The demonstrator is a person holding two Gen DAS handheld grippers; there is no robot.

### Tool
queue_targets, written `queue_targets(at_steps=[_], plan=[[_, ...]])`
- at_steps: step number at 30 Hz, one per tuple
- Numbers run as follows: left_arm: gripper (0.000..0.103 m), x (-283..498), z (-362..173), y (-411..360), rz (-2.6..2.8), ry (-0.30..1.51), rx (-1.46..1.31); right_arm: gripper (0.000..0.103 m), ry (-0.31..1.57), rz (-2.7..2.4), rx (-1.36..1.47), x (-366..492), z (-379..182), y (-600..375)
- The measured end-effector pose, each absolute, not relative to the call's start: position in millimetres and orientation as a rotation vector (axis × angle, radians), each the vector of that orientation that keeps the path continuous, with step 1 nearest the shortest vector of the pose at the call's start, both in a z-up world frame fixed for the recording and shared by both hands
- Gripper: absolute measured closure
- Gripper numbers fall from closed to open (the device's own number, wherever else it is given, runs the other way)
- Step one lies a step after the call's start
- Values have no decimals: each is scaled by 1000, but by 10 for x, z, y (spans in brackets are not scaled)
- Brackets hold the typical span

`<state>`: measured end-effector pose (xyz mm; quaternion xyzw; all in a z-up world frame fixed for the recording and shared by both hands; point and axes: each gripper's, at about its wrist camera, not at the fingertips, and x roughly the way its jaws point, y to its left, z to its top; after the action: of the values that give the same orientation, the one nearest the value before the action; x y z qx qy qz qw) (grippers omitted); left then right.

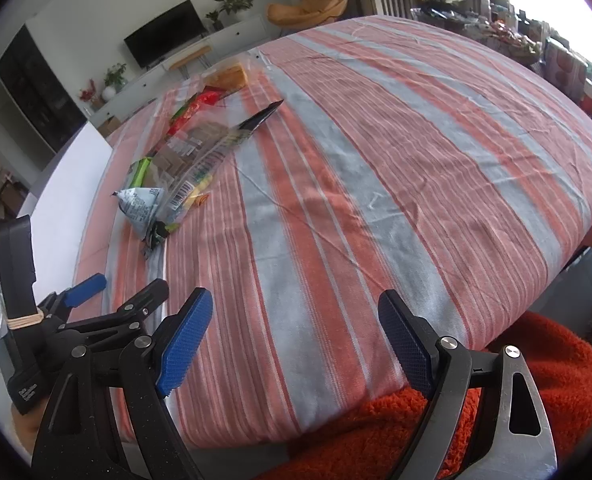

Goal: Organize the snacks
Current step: 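Bring both tools back over the remaining snacks on the table, then grasp the white blue-print pouch with the left tool while the right tool grasps the clear stick snack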

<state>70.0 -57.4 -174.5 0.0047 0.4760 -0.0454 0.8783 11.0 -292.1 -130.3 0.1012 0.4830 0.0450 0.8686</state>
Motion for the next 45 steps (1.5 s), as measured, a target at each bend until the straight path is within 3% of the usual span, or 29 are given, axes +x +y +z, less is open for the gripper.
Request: queue_targets(at_steps=[45], plan=[[0,699,-1751,-577,-92,990,10,16,992,89,233,112,-1294,-2924]])
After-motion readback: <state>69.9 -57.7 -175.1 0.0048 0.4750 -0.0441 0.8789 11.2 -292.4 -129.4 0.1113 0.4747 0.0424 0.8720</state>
